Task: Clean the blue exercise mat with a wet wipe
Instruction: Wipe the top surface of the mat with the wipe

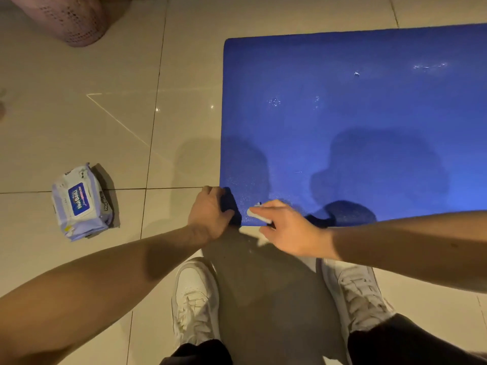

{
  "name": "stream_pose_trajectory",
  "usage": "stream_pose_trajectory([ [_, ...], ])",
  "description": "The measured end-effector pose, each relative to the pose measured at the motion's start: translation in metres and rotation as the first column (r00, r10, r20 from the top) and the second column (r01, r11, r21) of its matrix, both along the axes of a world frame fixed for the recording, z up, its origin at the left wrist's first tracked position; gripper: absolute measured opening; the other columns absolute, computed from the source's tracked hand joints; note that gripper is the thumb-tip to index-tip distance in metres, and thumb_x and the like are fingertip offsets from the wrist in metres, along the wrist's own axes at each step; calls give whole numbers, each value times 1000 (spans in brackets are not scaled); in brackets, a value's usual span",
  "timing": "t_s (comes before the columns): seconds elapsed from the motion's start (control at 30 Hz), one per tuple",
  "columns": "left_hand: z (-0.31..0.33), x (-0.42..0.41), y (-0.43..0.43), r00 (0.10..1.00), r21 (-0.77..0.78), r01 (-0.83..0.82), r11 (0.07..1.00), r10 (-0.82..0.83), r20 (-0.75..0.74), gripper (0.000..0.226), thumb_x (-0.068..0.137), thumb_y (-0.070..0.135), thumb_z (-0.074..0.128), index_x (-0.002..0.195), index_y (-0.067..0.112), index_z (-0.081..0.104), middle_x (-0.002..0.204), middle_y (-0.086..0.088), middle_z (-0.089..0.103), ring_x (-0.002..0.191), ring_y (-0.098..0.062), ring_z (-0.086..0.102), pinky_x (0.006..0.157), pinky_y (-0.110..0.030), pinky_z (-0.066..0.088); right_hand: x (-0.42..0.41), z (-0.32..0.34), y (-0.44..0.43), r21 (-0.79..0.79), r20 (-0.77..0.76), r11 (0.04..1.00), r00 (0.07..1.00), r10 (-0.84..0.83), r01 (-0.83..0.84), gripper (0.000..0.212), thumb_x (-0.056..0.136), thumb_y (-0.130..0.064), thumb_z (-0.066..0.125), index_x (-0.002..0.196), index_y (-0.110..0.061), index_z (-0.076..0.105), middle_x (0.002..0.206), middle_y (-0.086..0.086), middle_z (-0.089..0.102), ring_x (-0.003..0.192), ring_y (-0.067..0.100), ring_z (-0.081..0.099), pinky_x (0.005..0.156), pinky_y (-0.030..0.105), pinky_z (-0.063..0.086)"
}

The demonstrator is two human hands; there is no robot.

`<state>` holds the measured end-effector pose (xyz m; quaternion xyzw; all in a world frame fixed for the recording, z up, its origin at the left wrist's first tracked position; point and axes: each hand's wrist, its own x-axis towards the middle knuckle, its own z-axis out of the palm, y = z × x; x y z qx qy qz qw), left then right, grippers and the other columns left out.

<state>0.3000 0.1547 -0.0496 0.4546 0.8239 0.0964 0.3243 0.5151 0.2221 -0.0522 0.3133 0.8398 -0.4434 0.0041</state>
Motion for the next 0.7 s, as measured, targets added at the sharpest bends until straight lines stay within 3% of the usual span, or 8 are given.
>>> stream_pose_trajectory([
  [0.1, 12, 10, 6, 969, 37, -107, 994, 96, 226, 31, 89, 18, 70, 119, 17, 62, 111, 3, 62, 98, -16, 62, 96, -25, 47, -8, 8, 16, -171, -1, 954, 968, -252, 248, 46, 92, -7, 64, 136, -21, 61, 127, -3, 64, 119, 12, 58, 106, 29, 45],
  [0.2, 21, 22, 11, 855, -32, -251, 968, 237, 462, 15, 93, 16, 66, 108, 16, 65, 97, 3, 68, 83, -7, 63, 77, -11, 49, -13, 14, 29, -264, 37, 907, 943, -330, 328, 45, 93, -1, 62, 135, -15, 61, 121, -6, 60, 112, 9, 56, 93, 17, 47],
  [0.27, 24, 27, 14, 779, -102, -299, 949, 304, 548, 16, 94, 19, 67, 109, 14, 66, 93, 0, 69, 75, -8, 63, 65, -11, 47, -14, 15, 33, -317, 37, 879, 931, -364, 357, 47, 94, 2, 62, 137, -14, 59, 120, -3, 58, 110, 12, 56, 90, 16, 46],
  [0.37, 25, 30, 16, 717, -165, -301, 939, 337, 610, 11, 95, 21, 67, 102, 13, 69, 85, -5, 72, 68, -14, 64, 61, -20, 51, -14, 10, 32, -411, 17, 831, 914, -405, 376, 50, 93, 3, 64, 137, -17, 56, 110, -2, 58, 93, 14, 61, 78, 15, 50],
  [0.43, 25, 30, 16, 680, -169, -313, 935, 344, 648, 5, 94, 16, 68, 96, 12, 70, 78, -4, 72, 64, -14, 64, 58, -21, 52, -14, 6, 30, -431, 24, 814, 907, -421, 389, 51, 92, 0, 67, 137, -20, 54, 107, 5, 60, 88, 22, 65, 72, 23, 55],
  [0.57, 23, 28, 14, 705, -168, -267, 949, 311, 637, 10, 89, 16, 74, 94, 8, 73, 76, -4, 72, 64, -12, 63, 61, -20, 52, -13, 5, 28, -446, 71, 790, 896, -437, 421, 54, 92, -8, 70, 139, -20, 47, 108, 9, 60, 68, 22, 62, 49, 24, 48],
  [0.63, 23, 29, 14, 726, -167, -270, 948, 314, 612, 12, 89, 11, 74, 95, 1, 71, 75, -6, 70, 61, -11, 63, 58, -18, 52, -12, 6, 27, -381, 99, 816, 897, -431, 434, 53, 92, -14, 72, 137, -20, 46, 106, 3, 60, 62, 17, 60, 54, 27, 50],
  [0.7, 21, 31, 15, 739, -157, -290, 944, 325, 590, 10, 90, 8, 72, 93, -1, 67, 71, -7, 69, 56, -11, 62, 55, -18, 50, -9, 8, 27, -197, 133, 885, 905, -403, 423, 45, 93, -21, 70, 132, -21, 48, 112, -1, 54, 70, 12, 56, 72, 35, 54],
])
